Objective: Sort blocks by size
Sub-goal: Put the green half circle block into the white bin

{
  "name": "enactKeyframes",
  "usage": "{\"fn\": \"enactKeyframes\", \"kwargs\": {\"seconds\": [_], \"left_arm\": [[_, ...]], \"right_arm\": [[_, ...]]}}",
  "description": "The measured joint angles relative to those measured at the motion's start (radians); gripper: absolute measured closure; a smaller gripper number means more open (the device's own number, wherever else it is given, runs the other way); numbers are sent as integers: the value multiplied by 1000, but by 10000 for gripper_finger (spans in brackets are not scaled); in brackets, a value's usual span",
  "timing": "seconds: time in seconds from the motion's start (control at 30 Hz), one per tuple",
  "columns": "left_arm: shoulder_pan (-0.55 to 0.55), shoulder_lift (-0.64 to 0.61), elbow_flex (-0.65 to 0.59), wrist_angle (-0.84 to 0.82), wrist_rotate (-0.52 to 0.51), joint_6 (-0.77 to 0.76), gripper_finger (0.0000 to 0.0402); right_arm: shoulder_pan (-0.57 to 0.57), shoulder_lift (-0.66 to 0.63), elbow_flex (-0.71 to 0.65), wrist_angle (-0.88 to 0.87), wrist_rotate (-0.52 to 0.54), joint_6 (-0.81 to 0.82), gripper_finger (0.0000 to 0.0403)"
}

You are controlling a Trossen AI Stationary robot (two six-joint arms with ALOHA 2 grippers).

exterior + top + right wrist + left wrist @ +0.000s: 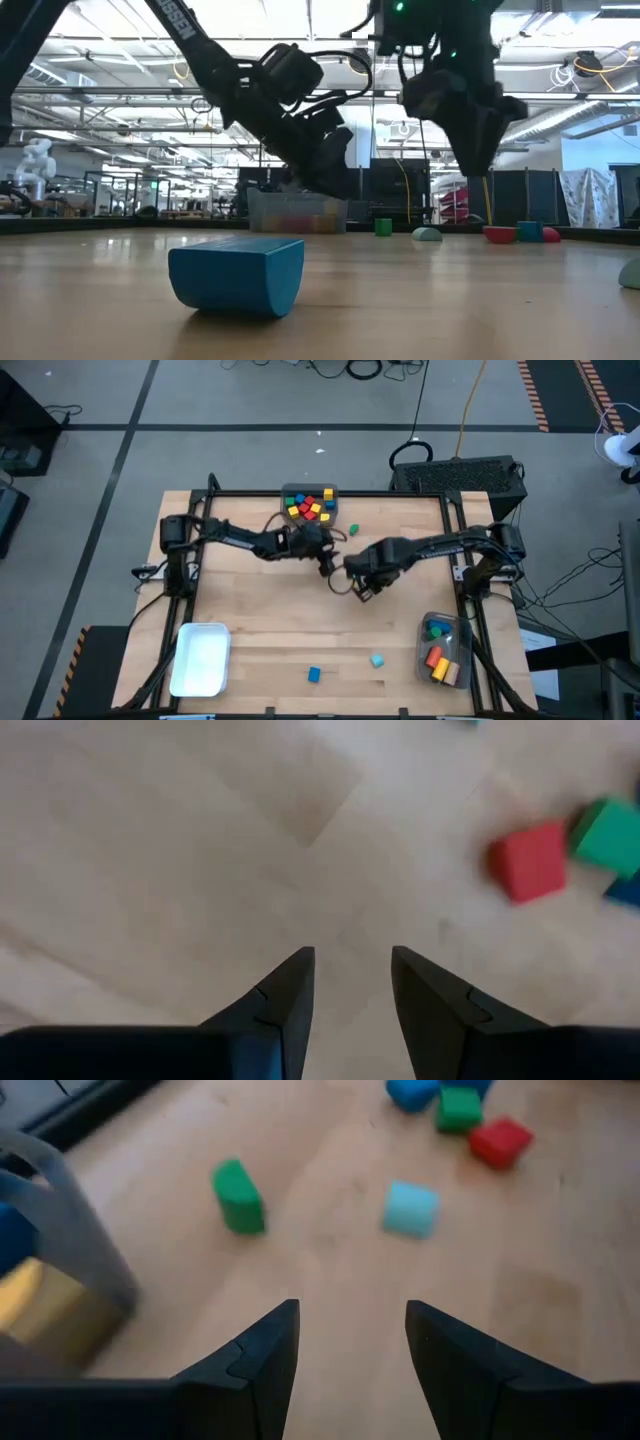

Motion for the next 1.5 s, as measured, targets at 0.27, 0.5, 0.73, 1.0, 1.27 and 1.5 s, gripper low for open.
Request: {"fn": "enactKeyframes", "kwargs": {"seconds": [0.27,0.5,0.73,1.0,1.27,1.5], "left_arm": [[84,0,63,-1,34,50,214],[82,0,65,-65,33,40,214],[35,-1,44,-188,26,24,214],[16,-46,-105,-153,25,24,214],[-12,-74,-182,-142,23,-6,214],[-50,-95,-180,-150,24,-12,214]], "right_arm": [[-194,0,0,63,23,-267,283],[-405,0,0,144,172,-451,282],[-467,0,-46,458,153,-789,282],[-453,83,-74,668,33,-817,282],[-470,172,-71,643,61,-894,234],[-469,123,-65,587,65,-915,154]]}}
